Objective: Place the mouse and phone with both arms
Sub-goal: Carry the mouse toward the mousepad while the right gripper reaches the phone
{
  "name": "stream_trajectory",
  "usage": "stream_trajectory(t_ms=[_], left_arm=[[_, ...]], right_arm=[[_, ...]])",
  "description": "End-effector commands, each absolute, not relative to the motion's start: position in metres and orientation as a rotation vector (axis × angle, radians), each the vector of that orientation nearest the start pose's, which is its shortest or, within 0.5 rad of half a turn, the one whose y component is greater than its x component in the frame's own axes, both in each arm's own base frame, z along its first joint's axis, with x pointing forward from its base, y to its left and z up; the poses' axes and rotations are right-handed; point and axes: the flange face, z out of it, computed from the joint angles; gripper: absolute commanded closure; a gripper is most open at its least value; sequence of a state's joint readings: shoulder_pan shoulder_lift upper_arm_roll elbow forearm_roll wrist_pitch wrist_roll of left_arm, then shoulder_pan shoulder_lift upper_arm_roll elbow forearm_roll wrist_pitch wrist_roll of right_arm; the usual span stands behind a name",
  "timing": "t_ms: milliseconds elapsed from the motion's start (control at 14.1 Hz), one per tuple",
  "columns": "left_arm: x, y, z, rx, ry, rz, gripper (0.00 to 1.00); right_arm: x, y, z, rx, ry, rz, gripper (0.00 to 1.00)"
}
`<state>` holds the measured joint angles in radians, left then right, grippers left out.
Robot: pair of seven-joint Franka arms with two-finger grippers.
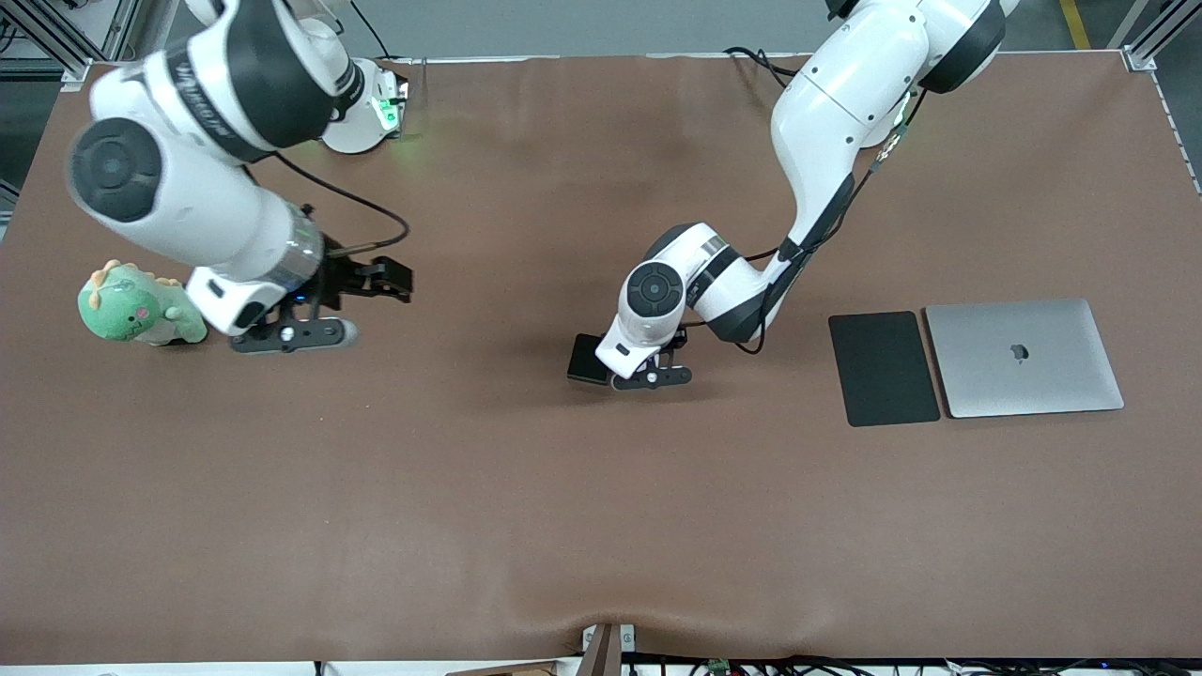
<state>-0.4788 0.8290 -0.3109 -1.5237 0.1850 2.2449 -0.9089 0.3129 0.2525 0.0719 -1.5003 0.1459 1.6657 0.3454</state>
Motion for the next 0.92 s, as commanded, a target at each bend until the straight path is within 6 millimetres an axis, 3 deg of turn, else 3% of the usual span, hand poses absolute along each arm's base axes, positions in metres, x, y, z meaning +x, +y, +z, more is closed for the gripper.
stream_trajectory(t_ms=[0,142,213,426,568,639,781,852], left_arm=[[0.521,-0.470,0.178,-3.131,-0.147,0.129,0.45],[0.534,-0.454,0.191,-3.115,-0.141,0.120,0.69],[0.546,-0.438,0.200,-3.097,-0.140,0.124,0.74],[0.582,-0.375,0.253,-3.052,-0.060,0.153,0.76],[0.596,-0.316,0.281,-3.033,-0.037,0.152,0.75],[0.603,-0.276,0.293,-3.028,-0.006,0.151,0.75],[0.613,-0.193,0.312,-3.022,0.051,0.163,0.75],[0.613,-0.161,0.319,-3.017,0.051,0.169,0.75]], right_arm=[[0.579,0.283,0.499,-3.005,0.032,0.233,0.00],[0.575,0.297,0.482,-3.014,0.021,0.257,0.00],[0.576,0.298,0.478,-3.012,0.023,0.249,0.00],[0.579,0.311,0.453,-3.019,0.032,0.276,0.00],[0.574,0.331,0.439,-3.026,0.137,0.280,0.00],[0.568,0.349,0.429,-3.035,0.178,0.282,0.00],[0.559,0.393,0.394,-3.032,0.277,0.242,0.00],[0.557,0.410,0.377,-3.019,0.315,0.209,0.00]])
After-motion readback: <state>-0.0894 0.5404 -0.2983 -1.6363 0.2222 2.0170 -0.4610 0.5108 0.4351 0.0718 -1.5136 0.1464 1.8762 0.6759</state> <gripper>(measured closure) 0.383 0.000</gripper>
